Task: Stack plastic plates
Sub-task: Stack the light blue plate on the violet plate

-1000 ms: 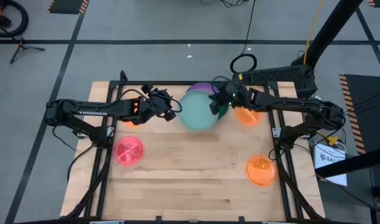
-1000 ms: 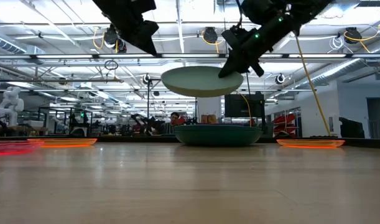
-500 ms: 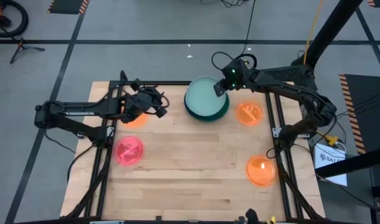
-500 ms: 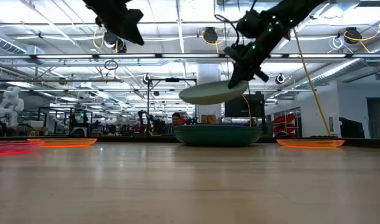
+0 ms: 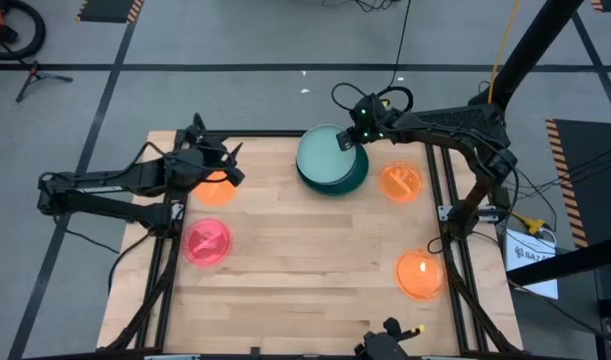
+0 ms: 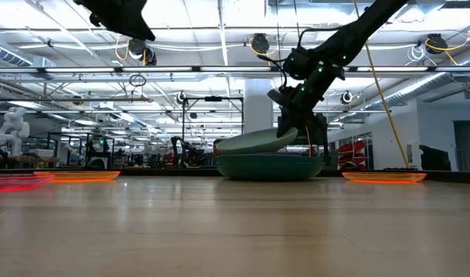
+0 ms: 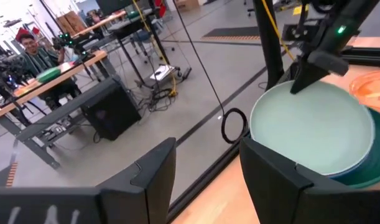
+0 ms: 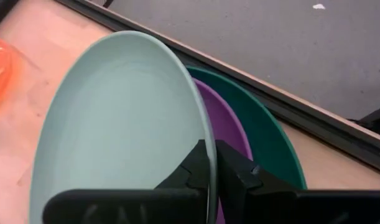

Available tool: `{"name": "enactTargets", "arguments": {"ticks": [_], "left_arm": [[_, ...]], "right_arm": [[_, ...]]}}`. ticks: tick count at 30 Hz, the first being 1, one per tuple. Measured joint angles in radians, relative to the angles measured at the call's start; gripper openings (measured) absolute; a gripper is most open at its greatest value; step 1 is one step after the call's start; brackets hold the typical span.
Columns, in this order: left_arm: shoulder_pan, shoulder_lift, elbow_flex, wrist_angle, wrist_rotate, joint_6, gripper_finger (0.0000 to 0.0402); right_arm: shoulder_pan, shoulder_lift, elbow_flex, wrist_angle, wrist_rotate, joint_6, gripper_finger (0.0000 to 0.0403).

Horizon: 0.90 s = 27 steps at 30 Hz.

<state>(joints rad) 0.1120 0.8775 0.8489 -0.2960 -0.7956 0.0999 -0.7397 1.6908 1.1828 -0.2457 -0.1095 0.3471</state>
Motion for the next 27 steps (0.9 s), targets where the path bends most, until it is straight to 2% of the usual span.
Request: {"name": "enactTargets", "arguments": {"ticks": [13, 27], "left_arm": [[0.000, -0.015, -0.004, -0.020, 0.000, 0.027, 0.0184], [0.000, -0.015, -0.004, -0.090, 0.000, -0.027, 0.0184]], "right_arm": [[-0.001, 0.038, 0.000, 0.025, 0.000, -0.004, 0.0017], [-0.001, 0.019, 0.000, -0.019, 0.001, -0.018, 0.0114]]}}
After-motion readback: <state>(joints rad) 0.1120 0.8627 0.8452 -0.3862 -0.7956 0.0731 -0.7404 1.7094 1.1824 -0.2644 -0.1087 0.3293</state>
